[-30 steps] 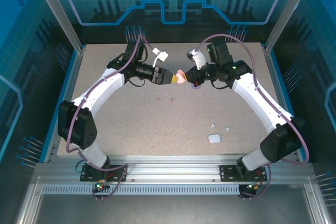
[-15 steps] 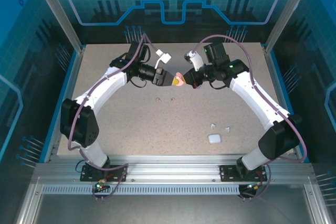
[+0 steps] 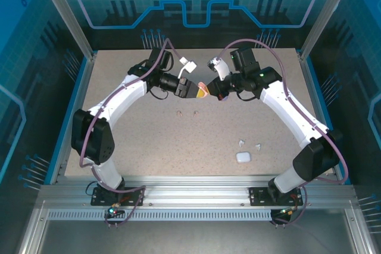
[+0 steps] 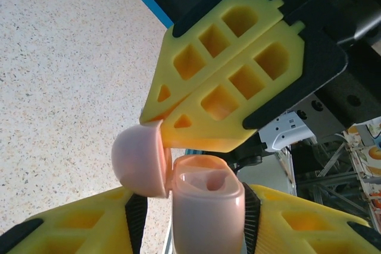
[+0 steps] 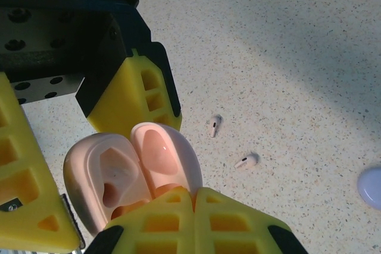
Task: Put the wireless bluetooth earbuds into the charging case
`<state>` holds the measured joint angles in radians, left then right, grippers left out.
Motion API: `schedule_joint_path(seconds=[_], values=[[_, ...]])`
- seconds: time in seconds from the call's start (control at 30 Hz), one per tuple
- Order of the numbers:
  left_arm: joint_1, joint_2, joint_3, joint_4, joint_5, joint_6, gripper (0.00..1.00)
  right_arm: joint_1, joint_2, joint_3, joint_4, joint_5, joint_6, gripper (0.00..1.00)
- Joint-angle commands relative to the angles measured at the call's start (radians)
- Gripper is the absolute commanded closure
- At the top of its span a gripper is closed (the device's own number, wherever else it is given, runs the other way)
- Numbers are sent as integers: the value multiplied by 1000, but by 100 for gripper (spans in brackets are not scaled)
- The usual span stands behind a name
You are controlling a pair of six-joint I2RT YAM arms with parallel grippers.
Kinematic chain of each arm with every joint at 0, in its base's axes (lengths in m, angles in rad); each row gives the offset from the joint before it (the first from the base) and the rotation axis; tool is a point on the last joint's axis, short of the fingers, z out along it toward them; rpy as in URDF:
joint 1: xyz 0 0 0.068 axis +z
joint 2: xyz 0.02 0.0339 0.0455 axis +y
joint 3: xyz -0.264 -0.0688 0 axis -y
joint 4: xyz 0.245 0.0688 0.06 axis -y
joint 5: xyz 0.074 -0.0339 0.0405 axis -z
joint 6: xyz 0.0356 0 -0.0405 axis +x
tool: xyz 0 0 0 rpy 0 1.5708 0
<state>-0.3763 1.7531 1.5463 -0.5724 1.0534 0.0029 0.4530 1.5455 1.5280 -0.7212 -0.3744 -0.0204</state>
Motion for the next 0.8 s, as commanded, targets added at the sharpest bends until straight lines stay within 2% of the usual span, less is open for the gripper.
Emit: schedule_joint_path(seconds=[0.0,0.3,0.47,0.53,0.57,0.63,0.77], values=[[-3,6,34,-21,28,21,55,14,13,22,-25,-10,-15,100],[-3,8,32,-17,25,21,71,15,15,24,-24,-6,-13,100],[-2,5,28,-9,18,20,86,15,13,29,-21,8,-3,100],[0,0,22,-5,9,19,93,15,-1,35,-13,44,22,78],[1,-5,19,0,2,17,98,15,-13,40,-8,59,40,71],[17,-25,-8,36,-5,0,100,12,-50,50,4,76,73,54],[74,-109,-123,239,-62,-124,100,6,-110,84,1,104,152,33]])
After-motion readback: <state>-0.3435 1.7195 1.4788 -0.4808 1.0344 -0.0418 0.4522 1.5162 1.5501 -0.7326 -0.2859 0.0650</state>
